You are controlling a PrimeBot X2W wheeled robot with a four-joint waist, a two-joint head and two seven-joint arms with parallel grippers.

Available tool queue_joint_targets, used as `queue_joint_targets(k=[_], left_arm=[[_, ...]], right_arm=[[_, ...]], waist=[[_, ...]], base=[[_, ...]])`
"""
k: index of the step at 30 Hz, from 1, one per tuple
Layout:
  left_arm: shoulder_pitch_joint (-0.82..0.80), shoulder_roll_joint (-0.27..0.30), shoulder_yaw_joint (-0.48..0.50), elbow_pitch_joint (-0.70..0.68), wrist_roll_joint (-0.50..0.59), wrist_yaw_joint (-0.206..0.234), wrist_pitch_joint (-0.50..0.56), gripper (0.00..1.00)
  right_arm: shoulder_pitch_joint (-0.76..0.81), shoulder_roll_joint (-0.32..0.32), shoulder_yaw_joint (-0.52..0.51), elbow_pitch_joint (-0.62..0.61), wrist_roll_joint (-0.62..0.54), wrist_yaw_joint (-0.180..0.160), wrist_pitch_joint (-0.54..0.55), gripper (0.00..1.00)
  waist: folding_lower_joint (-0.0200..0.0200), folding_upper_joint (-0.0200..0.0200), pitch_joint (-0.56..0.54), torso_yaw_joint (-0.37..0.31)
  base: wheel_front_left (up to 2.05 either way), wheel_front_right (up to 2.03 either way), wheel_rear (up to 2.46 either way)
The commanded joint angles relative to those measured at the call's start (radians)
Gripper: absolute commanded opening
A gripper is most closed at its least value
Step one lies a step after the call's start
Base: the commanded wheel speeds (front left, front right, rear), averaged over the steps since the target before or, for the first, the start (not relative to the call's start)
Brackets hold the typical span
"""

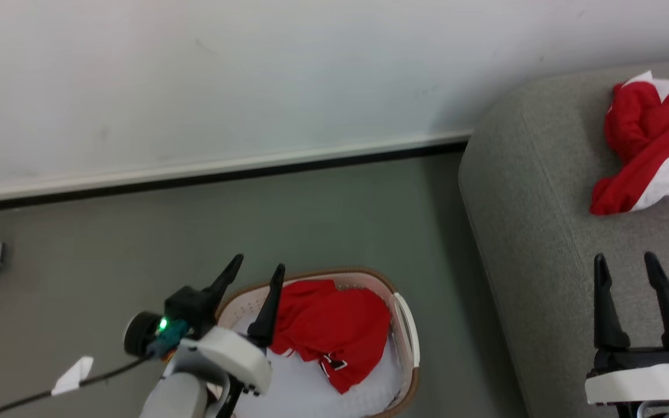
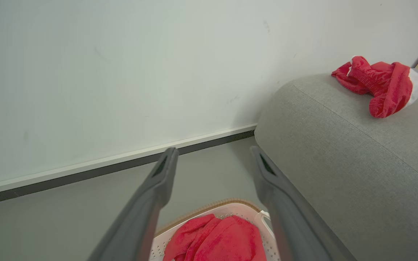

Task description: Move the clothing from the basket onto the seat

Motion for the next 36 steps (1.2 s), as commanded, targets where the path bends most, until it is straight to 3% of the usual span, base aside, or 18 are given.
queue_joint_targets(k=[1,13,22,36], left_arm=[[-0.041,0.011,-0.016,0.017,0.007,-0.002,0.006,1.0],[-0.37,0.029,-0.225,0.292,-0.053,-0.003,0.162,1.0],[-0.539,0.009,-0.254,0.461,-0.109,-0.003,0.188,1.0],[-0.703,0.003,-0.302,0.648,-0.197,-0.003,0.189,1.0]], right_arm=[[-0.026,-0.003,-0.008,-0.016,-0.002,-0.003,0.001,1.0],[-0.172,-0.002,-0.039,-0.147,0.031,-0.003,0.001,1.0],[-0.225,-0.002,-0.026,-0.227,0.023,-0.003,0.001,1.0],[-0.229,-0.002,-0.017,-0.304,0.027,-0.003,0.001,1.0]], waist=[[-0.0002,0.0,0.128,-0.05],[-0.0002,0.0,0.415,-0.079],[-0.0002,0.0,0.565,-0.073],[-0.0002,0.0,0.707,-0.091]], base=[[0.0,0.0,0.0],[0.0,0.0,0.0],[0.0,0.0,0.0],[0.0,0.0,0.0]])
